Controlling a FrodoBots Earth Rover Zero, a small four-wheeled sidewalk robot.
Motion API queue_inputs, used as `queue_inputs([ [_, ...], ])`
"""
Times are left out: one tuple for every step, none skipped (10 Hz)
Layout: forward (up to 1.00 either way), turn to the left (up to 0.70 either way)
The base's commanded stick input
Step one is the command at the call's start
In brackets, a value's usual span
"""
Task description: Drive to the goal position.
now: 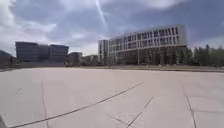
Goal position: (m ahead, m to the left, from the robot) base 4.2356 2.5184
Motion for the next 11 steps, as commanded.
queue_inputs([
  [0.70,0.12],
  [0.70,0.14],
  [0.70,0.14],
  [0.70,0.14],
  [0.70,0.14],
  [0.70,0.14],
  [0.70,0.14],
  [0.70,0.14],
  [0.70,0.14],
  [0.70,0.14],
  [0.70,0.14],
])
